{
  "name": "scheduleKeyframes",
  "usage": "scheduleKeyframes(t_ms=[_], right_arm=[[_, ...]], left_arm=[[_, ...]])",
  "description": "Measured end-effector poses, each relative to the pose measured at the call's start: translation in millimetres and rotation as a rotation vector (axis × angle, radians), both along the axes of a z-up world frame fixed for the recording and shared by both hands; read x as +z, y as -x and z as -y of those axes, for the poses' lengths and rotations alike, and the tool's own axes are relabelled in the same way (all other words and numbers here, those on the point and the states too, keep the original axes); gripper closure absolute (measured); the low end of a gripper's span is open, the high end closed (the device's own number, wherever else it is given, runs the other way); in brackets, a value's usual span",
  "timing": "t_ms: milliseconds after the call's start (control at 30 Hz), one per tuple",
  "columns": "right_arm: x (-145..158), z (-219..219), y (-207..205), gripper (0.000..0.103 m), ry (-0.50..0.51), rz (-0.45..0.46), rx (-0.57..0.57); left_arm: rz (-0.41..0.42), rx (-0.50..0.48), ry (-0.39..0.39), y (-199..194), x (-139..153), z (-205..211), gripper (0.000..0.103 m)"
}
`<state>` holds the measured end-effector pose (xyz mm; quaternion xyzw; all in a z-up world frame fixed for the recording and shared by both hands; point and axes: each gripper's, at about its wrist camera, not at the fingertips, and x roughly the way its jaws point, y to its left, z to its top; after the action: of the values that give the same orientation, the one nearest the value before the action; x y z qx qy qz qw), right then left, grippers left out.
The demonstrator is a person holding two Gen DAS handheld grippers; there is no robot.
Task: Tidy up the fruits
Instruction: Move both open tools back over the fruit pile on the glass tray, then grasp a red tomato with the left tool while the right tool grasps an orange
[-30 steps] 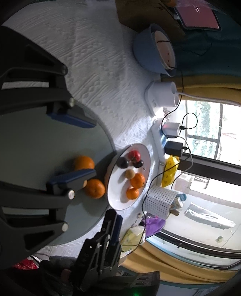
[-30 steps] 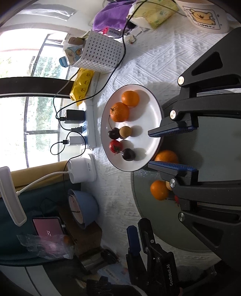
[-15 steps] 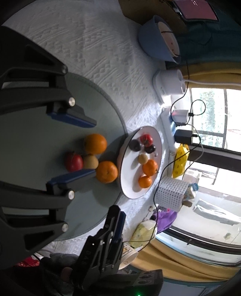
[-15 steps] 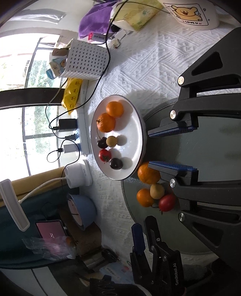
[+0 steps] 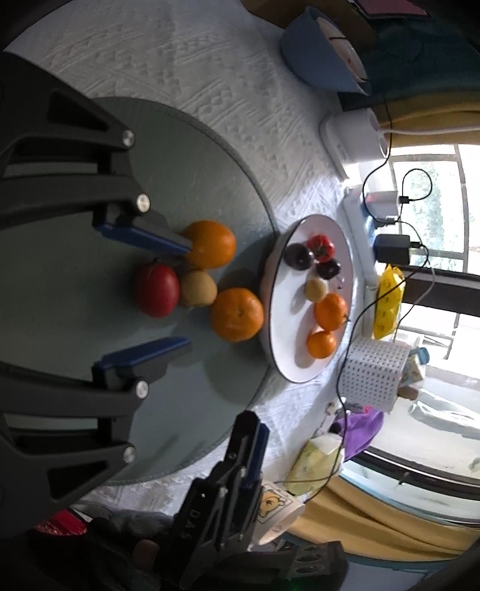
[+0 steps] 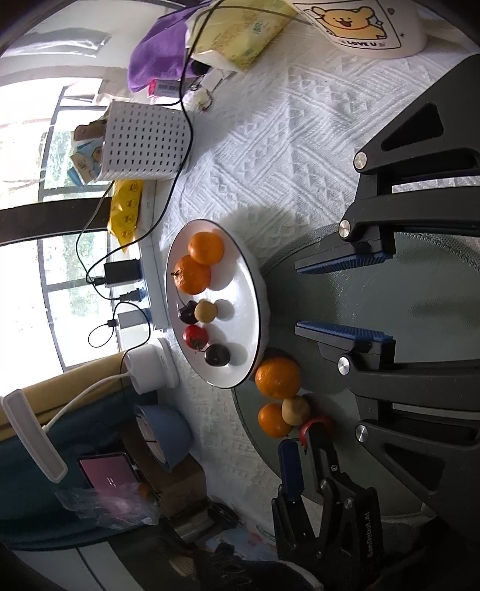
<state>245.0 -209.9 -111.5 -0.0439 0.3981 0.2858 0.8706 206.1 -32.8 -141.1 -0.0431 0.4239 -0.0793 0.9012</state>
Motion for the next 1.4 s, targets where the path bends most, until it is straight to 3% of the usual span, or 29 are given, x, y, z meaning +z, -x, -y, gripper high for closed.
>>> scheduleKeyframes(t_ms=[167, 300, 1000, 1133, 1400], right_arm=[[-2.6, 0.9, 0.8, 0.075, -0.006, -0.007, 0.000], [-2.7, -3.7, 0.4, 0.075, 0.000, -0.007, 0.009], [-2.9, -52.6, 0.8, 0.074, 0.064, -0.016, 0.085], [-4.2, -61.9, -0.5, 0.066, 0.073, -0.024, 0.095], [-7.4, -80.3, -3.4, 0.066, 0.099, -0.035, 0.115]], left_arm=[[-0.019, -0.008, -0.026, -3.2, -8.1, 2.4, 0.056], [-0.023, -0.028, -0.046, -3.1, -12.2, 4.9, 0.067], [0.063, 0.017, 0.021, 11.1, 6.4, -42.0, 0.068], [0.069, 0.031, 0.035, 12.1, 7.1, -52.2, 0.068], [0.084, 0.051, 0.064, 10.7, 7.0, -70.6, 0.068]])
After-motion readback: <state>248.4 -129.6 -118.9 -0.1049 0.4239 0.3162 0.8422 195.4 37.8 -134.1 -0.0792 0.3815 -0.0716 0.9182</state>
